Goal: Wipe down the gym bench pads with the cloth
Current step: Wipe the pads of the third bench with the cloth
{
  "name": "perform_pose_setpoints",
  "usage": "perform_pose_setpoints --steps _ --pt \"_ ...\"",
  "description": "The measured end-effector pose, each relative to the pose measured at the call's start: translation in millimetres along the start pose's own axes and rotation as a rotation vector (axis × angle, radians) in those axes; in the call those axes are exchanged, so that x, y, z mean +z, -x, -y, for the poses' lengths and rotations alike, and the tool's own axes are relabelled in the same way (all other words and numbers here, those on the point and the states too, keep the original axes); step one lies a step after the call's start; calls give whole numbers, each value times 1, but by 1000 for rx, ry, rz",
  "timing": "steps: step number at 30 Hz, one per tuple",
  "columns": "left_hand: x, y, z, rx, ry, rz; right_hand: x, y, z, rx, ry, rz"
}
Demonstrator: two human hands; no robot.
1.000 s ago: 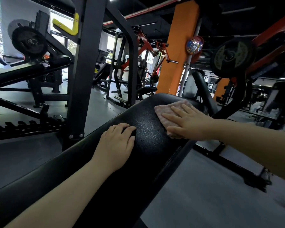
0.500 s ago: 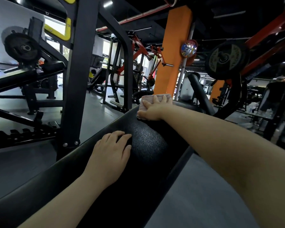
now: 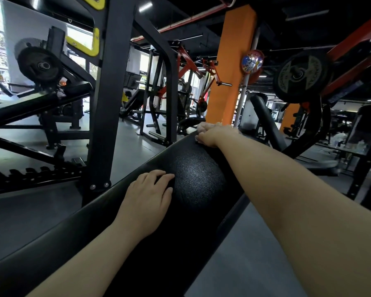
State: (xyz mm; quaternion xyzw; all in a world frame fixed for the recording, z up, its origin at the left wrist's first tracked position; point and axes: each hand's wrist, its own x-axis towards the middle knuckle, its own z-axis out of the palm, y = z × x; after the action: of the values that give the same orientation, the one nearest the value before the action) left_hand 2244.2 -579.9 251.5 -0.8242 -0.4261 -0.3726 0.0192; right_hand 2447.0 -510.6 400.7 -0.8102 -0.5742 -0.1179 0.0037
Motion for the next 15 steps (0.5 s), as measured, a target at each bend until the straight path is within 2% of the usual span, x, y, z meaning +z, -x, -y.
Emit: perform_pose_setpoints --steps 6,15 --pt "-1 1 -1 7 1 -11 -3 26 -40 85 -21 -18" --pt "-4 1 -5 -3 -8 10 19 64 -87 -75 -5 -125"
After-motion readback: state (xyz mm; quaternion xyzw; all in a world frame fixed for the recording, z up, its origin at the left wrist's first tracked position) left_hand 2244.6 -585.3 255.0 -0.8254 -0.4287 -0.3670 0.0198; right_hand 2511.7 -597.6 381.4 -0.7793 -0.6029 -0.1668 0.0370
